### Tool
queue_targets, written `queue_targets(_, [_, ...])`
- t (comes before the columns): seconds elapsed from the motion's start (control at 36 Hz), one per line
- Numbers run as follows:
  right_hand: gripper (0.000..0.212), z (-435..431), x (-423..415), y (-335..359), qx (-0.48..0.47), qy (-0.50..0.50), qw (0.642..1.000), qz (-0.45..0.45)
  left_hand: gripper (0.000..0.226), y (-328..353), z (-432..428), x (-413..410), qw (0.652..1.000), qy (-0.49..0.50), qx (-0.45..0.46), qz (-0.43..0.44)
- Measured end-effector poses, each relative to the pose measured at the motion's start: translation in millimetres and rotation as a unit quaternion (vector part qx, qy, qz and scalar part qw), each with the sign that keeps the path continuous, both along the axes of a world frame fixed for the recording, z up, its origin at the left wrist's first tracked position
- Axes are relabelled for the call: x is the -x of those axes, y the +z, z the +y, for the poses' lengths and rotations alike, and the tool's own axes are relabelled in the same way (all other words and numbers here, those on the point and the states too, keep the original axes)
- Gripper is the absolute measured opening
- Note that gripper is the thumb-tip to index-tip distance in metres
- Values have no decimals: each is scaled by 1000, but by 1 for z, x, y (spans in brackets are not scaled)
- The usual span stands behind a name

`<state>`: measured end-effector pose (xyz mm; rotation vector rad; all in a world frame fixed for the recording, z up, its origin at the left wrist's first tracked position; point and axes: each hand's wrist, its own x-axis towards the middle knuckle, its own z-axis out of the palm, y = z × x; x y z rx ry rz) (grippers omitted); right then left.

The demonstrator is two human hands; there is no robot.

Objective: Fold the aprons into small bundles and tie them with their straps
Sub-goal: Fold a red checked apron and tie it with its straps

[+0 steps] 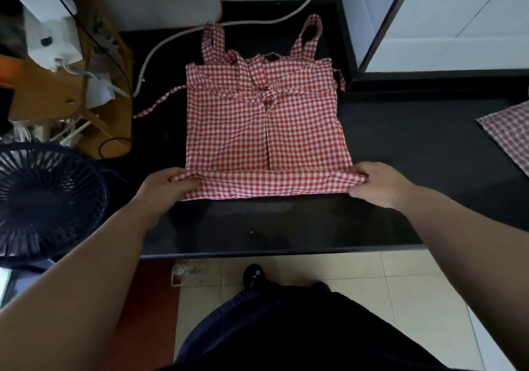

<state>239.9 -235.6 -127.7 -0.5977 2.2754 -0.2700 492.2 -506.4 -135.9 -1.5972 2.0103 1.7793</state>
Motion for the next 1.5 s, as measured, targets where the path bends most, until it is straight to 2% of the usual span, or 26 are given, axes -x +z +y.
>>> queue_targets(0.08, [25, 1, -1, -5, 52, -84, 995, -1, 12, -9, -1, 1, 999, 35, 28, -1])
queue_targets(0.19, [33, -3, -4, -12, 76, -140, 987, 24, 39, -15, 1, 9, 978, -22, 183, -97])
queue_targets(0.31, [24, -14, -1, -19, 35, -154, 986, 50, 43, -23, 0, 19, 949, -56, 252, -179])
queue_targets(0.42, [23, -25, -4, -17, -23, -172, 981, 86, 42, -23, 1, 26, 940, -47, 277, -192])
queue_targets(0.47, [25, -27, -9, -13, -33, -129, 980, 145, 42, -22, 5, 26, 939, -20, 295, -175])
queue_targets(0.53, [25, -27, -11, -11, -47, -7, 971, 236, 46, -28, 7, 20, 920, -39, 360, -151])
queue_targets(0.56, [29, -27, -12, -11, -54, 66, 961, 261, 45, -30, 8, 16, 902, -83, 406, -126])
queue_targets(0.61, [40, -28, -12, -13, -52, 161, 956, 238, 45, -37, 4, 11, 864, -198, 459, -62])
queue_targets(0.67, [57, -27, -13, -15, -62, 172, 970, 161, 56, -34, 0, 13, 860, -302, 410, -46])
queue_targets(0.72, [79, -25, -13, -16, -94, 177, 973, 110, 58, -25, -1, 16, 873, -351, 327, -84])
queue_targets(0.75, [85, -25, -12, -16, -108, 189, 970, 108, 61, -23, -2, 16, 867, -374, 310, -112])
queue_targets(0.78, [86, -25, -11, -17, -113, 198, 967, 114, 74, -21, -3, 16, 855, -396, 306, -138])
queue_targets(0.83, [75, -29, -8, -13, -110, 205, 963, 134, 106, -19, -4, 15, 833, -425, 312, -166])
queue_targets(0.86, [67, -31, -7, -10, -102, 205, 963, 143, 116, -17, -4, 14, 824, -436, 316, -178])
queue_targets(0.92, [54, -33, -9, -4, -81, 197, 965, 152, 120, -15, -5, 12, 812, -451, 318, -191])
queue_targets(0.94, [48, -32, -10, 0, -66, 190, 967, 155, 115, -14, -4, 11, 819, -443, 314, -186])
queue_targets(1.0, [40, -30, -10, 6, -54, 175, 973, 144, 93, -7, -4, 13, 861, -391, 276, -174])
queue_targets(1.08, [51, -27, -4, 8, -32, 85, 994, 67, 32, 5, -6, 17, 932, -277, 167, -161])
queue_targets(1.14, [60, -27, -1, 8, -13, 32, 999, 18, 6, 6, -10, 17, 965, -218, 91, -111])
queue_targets(1.19, [61, -24, 1, 8, -2, 8, 1000, -28, 15, 7, -14, 11, 986, -153, 26, -58])
queue_targets(1.28, [52, -18, 0, 7, 24, -43, 994, -95, 25, 0, -19, 0, 998, -52, -31, -14])
queue_targets(1.33, [42, -15, 1, 2, 34, -68, 993, -93, 25, -6, -16, -6, 999, -10, -37, -4])
queue_targets(1.42, [28, -12, 3, -5, 64, -121, 987, -79, 20, -13, -4, -6, 999, 16, 30, -14])
queue_targets(1.5, [23, -10, 0, -12, 95, -181, 976, -79, 33, -16, 5, -1, 989, 10, 133, -61])
